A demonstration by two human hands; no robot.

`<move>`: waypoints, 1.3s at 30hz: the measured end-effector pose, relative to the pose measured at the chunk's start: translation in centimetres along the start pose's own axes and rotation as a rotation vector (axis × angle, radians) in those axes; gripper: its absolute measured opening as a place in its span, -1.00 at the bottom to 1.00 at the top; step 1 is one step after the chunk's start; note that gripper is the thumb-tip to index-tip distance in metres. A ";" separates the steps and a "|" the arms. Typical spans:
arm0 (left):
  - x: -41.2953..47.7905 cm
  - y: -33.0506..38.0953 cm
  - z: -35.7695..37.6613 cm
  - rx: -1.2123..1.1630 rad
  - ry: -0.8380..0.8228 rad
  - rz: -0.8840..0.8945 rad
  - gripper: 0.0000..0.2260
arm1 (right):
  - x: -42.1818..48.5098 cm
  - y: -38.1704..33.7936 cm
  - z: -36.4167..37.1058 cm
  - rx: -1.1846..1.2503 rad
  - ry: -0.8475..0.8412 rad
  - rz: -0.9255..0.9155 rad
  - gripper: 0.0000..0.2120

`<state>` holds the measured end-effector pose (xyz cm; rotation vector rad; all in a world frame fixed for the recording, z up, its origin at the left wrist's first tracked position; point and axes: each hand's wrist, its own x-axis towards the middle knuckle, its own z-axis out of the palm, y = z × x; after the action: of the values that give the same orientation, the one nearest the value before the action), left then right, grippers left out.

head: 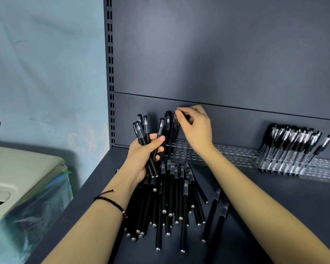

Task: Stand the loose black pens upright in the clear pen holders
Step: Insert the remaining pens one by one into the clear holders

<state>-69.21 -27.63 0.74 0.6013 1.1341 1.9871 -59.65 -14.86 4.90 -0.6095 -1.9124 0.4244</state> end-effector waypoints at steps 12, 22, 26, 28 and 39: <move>-0.1 -0.1 0.2 0.032 -0.042 0.045 -0.78 | -1.2 -3.6 0.8 0.364 -0.283 0.171 -0.65; 0.5 -0.2 0.2 -0.097 0.010 -0.131 -0.89 | 2.2 -2.8 -2.2 0.429 0.103 0.097 -0.78; 0.6 0.0 0.2 -0.105 0.015 -0.142 -0.92 | 1.7 -2.4 -2.2 0.342 0.048 0.072 -0.87; 0.4 0.1 0.3 -0.130 0.015 -0.145 -0.93 | 1.5 -2.1 -2.0 0.340 0.042 0.076 -0.87; -0.1 -0.1 0.2 -0.098 -0.109 -0.010 -0.81 | -0.9 0.4 0.3 0.070 -0.058 -0.046 -0.81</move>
<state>-69.01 -27.56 0.70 0.6430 0.9663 1.9646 -59.53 -15.10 3.88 -0.5119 -1.9546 0.4820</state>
